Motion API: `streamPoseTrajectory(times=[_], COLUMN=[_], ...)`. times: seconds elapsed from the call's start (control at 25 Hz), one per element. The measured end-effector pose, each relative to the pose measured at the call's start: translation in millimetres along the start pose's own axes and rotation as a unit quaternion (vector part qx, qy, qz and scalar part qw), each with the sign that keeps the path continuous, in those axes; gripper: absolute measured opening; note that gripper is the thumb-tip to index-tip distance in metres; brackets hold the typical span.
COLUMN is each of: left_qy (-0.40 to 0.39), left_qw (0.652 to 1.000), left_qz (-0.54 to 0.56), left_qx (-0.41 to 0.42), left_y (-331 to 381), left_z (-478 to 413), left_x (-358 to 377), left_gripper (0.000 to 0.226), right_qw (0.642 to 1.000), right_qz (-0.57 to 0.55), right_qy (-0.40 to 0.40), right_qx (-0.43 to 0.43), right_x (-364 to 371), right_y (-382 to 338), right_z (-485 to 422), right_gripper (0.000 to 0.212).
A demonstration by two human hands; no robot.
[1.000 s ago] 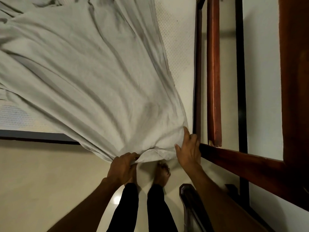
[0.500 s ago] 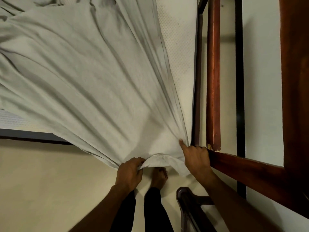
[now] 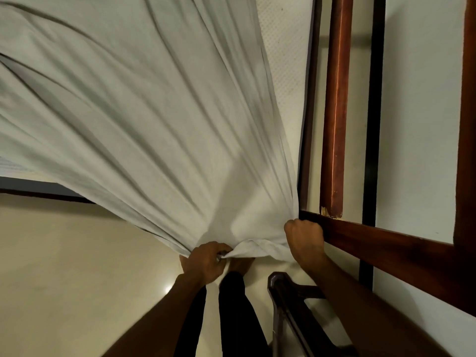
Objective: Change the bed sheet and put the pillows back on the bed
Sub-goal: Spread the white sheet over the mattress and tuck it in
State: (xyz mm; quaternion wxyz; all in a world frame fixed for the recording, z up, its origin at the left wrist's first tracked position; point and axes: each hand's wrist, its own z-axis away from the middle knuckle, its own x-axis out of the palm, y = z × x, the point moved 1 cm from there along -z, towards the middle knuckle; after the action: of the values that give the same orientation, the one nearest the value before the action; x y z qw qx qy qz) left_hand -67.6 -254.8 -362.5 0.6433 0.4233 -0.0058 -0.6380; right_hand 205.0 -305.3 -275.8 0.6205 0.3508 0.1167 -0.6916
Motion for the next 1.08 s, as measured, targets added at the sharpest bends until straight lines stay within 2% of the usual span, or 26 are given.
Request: streamPoseTrajectory(times=[0.2, 0.4, 0.52, 0.64, 0.8, 0.88, 0.96, 1.0, 1.08], left_qy=[-0.052, -0.115, -0.176, -0.199, -0.226, -0.255, -0.263, -0.244, -0.206], left_qw=[0.999, 0.993, 0.983, 0.978, 0.969, 0.964, 0.960, 0.963, 0.967], left_qz=[0.007, 0.005, 0.034, 0.013, -0.085, -0.039, 0.012, 0.030, 0.070], left_qx=[-0.011, -0.014, -0.040, -0.055, -0.051, -0.068, -0.091, -0.108, -0.134], left_y=[18.7, 35.7, 42.9, 42.5, 38.5, 33.1, 34.6, 37.5, 42.8], left_z=[16.7, 15.3, 21.2, 26.9, 15.6, 8.8, 7.9, 7.5, 2.2], left_x=[24.3, 33.0, 43.4, 51.0, 42.0, 38.2, 31.2, 25.9, 18.0], left_gripper=[0.035, 0.029, 0.027, 0.028, 0.038, 0.047, 0.039, 0.029, 0.012], right_qw=[0.997, 0.995, 0.990, 0.985, 0.992, 0.994, 0.991, 0.985, 0.955], right_qz=[0.059, 0.082, 0.108, 0.115, 0.047, 0.007, -0.072, -0.130, -0.266], right_qy=[-0.034, -0.034, -0.074, -0.121, -0.114, -0.108, -0.108, -0.104, -0.093], right_qx=[-0.040, -0.045, -0.052, -0.051, -0.010, 0.006, 0.022, 0.036, 0.091], right_x=[15.1, 24.0, 37.7, 52.3, 61.5, 62.6, 61.6, 56.6, 41.6], right_y=[-3.4, -4.9, -7.3, -14.9, -14.7, -12.2, -12.3, -13.1, -13.7], right_z=[-0.8, -20.7, -25.3, -21.3, -21.2, -19.3, -18.2, -18.7, -22.2], right_gripper=[0.020, 0.020, 0.021, 0.021, 0.018, 0.018, 0.018, 0.014, 0.009])
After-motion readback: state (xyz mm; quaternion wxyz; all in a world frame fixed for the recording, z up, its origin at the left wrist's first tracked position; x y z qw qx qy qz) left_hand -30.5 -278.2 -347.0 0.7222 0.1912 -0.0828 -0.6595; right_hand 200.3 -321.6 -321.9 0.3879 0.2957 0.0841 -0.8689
